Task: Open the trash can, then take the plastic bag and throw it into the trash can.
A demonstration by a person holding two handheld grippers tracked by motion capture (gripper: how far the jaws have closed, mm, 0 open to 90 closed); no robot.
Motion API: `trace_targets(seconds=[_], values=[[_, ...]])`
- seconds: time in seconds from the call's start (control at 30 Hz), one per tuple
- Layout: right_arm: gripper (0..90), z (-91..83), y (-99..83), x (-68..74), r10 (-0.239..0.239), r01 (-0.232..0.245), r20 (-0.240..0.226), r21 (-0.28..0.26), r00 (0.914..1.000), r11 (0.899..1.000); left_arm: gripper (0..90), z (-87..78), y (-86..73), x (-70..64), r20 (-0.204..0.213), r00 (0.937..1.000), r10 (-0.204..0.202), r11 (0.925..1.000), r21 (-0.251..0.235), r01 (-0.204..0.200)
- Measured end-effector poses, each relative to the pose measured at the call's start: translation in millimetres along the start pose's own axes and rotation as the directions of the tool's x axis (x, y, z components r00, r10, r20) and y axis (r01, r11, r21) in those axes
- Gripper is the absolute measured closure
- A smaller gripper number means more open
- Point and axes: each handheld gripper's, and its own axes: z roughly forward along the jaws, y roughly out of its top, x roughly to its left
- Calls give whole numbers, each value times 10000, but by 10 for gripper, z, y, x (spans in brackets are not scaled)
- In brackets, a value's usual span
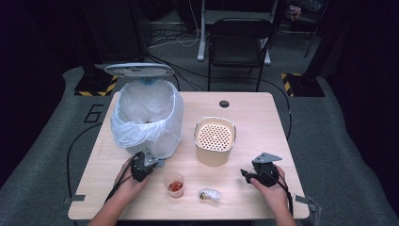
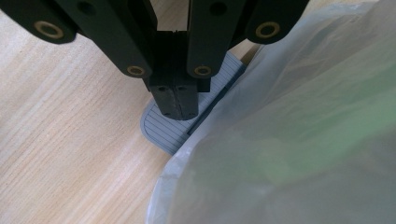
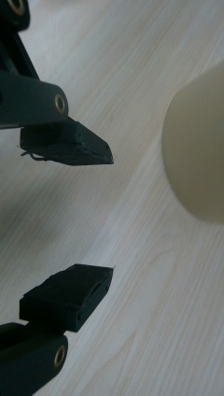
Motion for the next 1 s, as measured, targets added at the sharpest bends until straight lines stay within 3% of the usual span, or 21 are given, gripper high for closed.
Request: trace_targets(seconds=[0.03,0.07,0.1,0.23,0.37,0.4,0.47,0.63,0.67,0.7,0.73,0.77,0.9,0.93,1.0], values=[[385,-57,37,65,-159,157,-304,-74,9994,9998,900,0,2,5,66,9999,109,9999,38,-110],[385,-57,37,65,-159,157,-304,-74,9994,9998,900,3,3,7,90,9998,151,9999,10,-151],[380,-82,58,126,-420,414,-595,-120,9973,9991,900,-4,5,10,93,9999,46,10000,62,-47],[376,-83,95,217,-590,583,-931,-101,9939,9982,900,-4,-2,11,60,9999,-132,9999,45,131],[372,-86,162,331,-924,890,-1329,-314,9868,9955,900,-5,-2,7,52,9999,-127,9999,42,127],[372,-99,192,382,-1119,1073,-1564,-374,9813,9935,900,0,1,0,73,9999,-134,9999,4,134],[372,-101,198,411,-1083,1031,-1659,-396,9802,9939,900,0,1,-2,60,9999,-148,9999,3,148],[372,-108,235,552,-1575,1514,-2034,-454,9663,9874,900,-3,6,-5,60,9999,-161,9998,65,161],[370,-110,241,591,-1598,1537,-2168,-450,9631,9871,900,-11,21,42,52,9987,500,9986,165,-501],[367,-104,246,618,-1690,1623,-2292,-478,9586,9856,900,-8,26,57,3,9975,713,9973,144,-713],[366,-104,248,649,-1728,1666,-2330,-460,9570,9849,900,-9,26,58,16,9975,702,9974,161,-702],[363,-93,250,703,-1873,1797,-2589,-530,9476,9823,900,1,8,-7,25,9997,-248,9997,46,248],[363,-88,254,774,-1928,1850,-2812,-544,9401,9812,900,-3,8,-19,-67,9991,-430,9990,113,431],[364,-81,255,790,-1945,1847,-2897,-611,9372,9809,900,-3,13,0,72,9998,-162,9997,162,161],[370,-69,257,838,-2036,1919,-3118,-680,9281,9791,900,-5,14,-2,28,9999,-169,9997,167,169]])
